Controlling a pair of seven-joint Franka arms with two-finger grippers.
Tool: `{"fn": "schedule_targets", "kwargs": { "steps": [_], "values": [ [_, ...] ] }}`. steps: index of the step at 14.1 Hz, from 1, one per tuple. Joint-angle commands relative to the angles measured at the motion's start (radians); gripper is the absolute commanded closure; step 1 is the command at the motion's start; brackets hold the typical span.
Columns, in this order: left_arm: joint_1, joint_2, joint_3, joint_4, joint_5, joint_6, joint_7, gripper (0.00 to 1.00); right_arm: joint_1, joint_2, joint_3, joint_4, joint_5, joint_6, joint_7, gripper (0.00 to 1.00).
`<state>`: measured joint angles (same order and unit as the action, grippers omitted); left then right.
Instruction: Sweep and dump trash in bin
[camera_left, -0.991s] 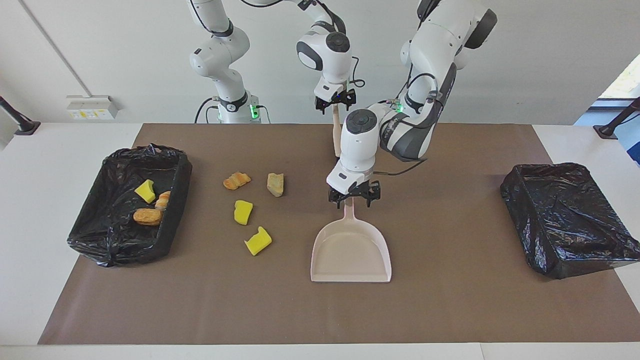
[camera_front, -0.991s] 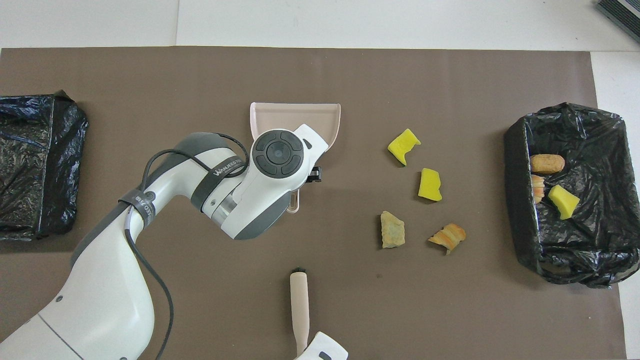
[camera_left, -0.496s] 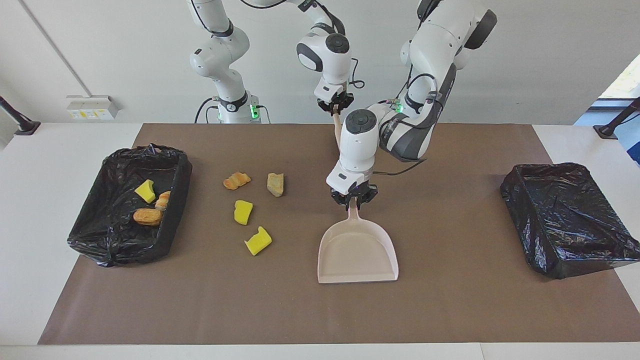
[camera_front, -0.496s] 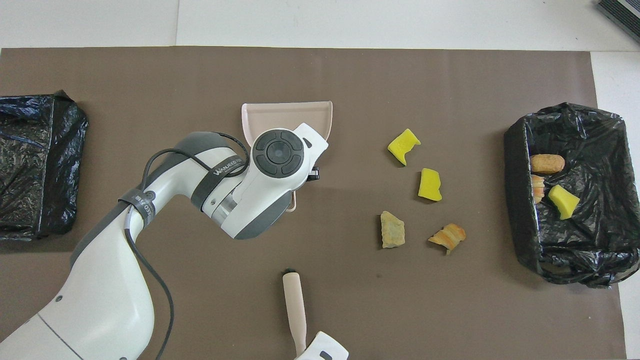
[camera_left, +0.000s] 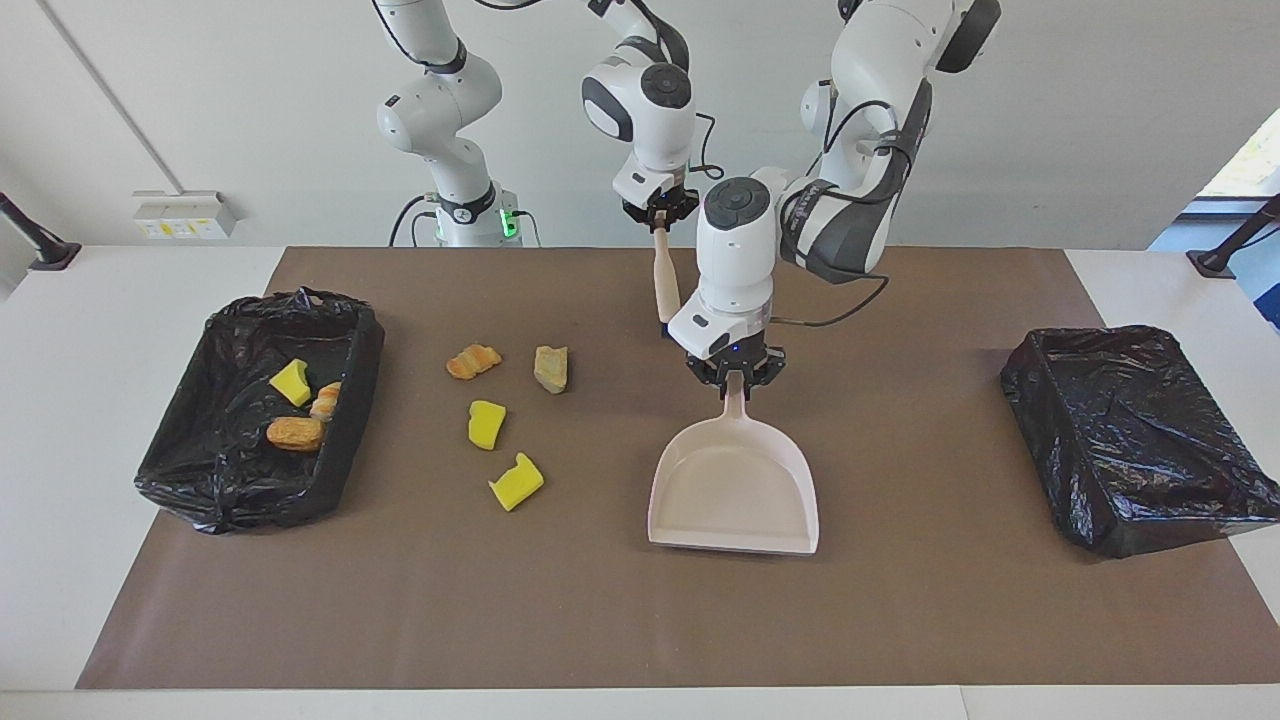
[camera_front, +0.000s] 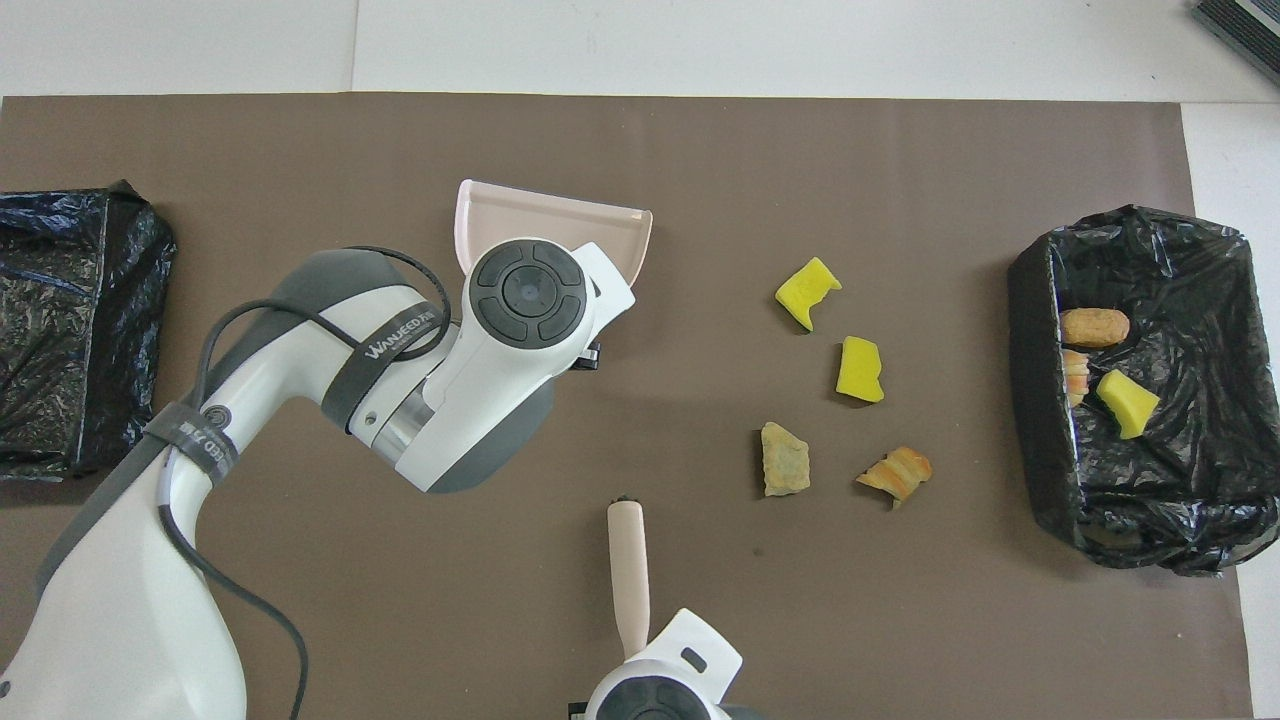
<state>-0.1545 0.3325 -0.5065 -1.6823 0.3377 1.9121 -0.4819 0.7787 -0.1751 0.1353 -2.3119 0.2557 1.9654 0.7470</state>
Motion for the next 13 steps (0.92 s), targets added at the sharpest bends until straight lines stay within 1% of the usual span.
{"fn": "schedule_targets", "kwargs": {
  "steps": [1,3,4,5,7,8,10,12,13],
  "values": [
    [0.023,-0.105,0.003,-0.068,0.009,-0.111,0.234,1.0,-0.113,-0.147,0.003,-0.017,-0.062,-0.159,-0.075,1.0],
    [0.024,-0.15,0.003,-0.131,0.009,-0.105,0.386,1.0,-0.206,-0.19,0.003,-0.017,-0.13,-0.256,-0.151,1.0],
    [0.026,-0.154,0.002,-0.138,0.009,-0.104,0.457,1.0,-0.263,-0.198,0.001,-0.011,-0.174,-0.294,-0.208,1.0],
    [0.03,-0.155,0.0,-0.143,0.004,-0.099,0.57,1.0,-0.307,-0.201,0.003,-0.009,-0.24,-0.325,-0.242,1.0],
    [0.032,-0.155,0.0,-0.146,-0.043,-0.085,0.82,1.0,-0.372,-0.199,0.003,-0.017,-0.36,-0.339,-0.317,1.0],
    [0.029,-0.155,-0.003,-0.154,-0.048,-0.085,0.897,1.0,-0.436,-0.196,0.004,-0.027,-0.4,-0.332,-0.381,1.0],
    [0.023,-0.145,-0.027,-0.163,-0.051,-0.084,0.937,1.0,-0.536,-0.189,0.007,-0.041,-0.476,-0.322,-0.46,1.0],
    [0.021,-0.139,-0.062,-0.188,-0.049,-0.079,0.938,1.0,-0.559,-0.185,0.007,-0.079,-0.541,-0.309,-0.457,1.0],
    [0.016,-0.139,-0.073,-0.203,-0.049,-0.07,0.938,1.0,-0.561,-0.179,0.007,-0.101,-0.547,-0.274,-0.439,1.0]
  ]
}}
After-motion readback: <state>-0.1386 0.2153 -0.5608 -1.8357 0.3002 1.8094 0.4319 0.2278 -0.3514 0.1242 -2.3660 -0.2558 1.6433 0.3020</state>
